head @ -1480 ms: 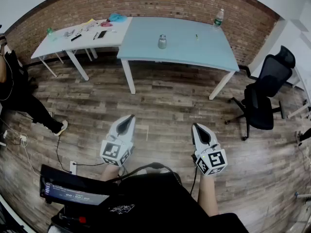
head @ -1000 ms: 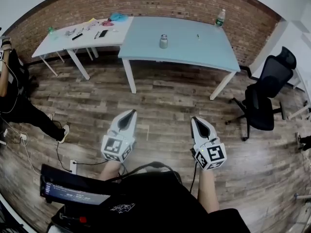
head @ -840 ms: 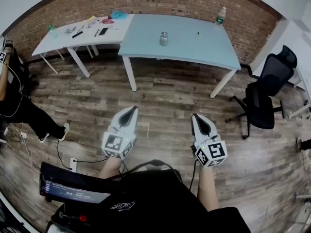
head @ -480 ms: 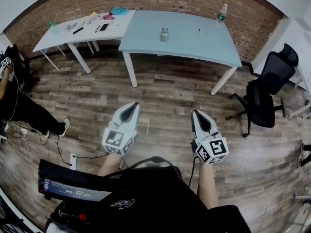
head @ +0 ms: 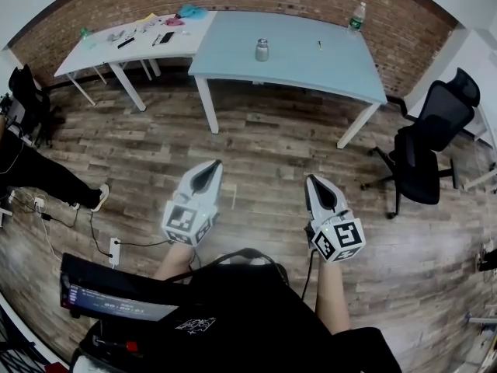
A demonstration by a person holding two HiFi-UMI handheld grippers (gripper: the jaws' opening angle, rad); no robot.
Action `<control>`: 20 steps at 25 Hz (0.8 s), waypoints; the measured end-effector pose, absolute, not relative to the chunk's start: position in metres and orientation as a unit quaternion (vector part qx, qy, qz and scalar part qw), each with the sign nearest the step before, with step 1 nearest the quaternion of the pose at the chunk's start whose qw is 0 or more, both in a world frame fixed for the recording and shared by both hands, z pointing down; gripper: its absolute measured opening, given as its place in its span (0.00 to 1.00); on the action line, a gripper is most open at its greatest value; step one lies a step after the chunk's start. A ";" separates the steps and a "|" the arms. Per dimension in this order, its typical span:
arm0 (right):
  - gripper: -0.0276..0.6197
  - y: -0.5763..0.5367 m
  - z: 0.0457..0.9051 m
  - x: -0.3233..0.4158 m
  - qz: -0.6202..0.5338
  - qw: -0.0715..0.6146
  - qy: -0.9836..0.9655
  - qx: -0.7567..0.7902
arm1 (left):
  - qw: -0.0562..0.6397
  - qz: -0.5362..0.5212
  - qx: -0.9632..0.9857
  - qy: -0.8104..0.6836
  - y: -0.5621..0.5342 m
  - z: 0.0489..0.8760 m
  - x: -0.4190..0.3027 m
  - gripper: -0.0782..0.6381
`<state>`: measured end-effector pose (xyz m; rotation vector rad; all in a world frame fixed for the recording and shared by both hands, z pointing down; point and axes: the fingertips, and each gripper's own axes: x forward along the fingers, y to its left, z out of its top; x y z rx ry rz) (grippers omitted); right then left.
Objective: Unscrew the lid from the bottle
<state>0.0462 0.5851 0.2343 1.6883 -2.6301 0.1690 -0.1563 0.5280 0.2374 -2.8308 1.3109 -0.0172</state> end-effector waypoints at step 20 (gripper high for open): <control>0.05 0.583 0.244 0.064 0.058 0.018 -0.855 0.516 | 0.005 -0.003 -0.893 0.449 0.531 0.241 -0.144 0.11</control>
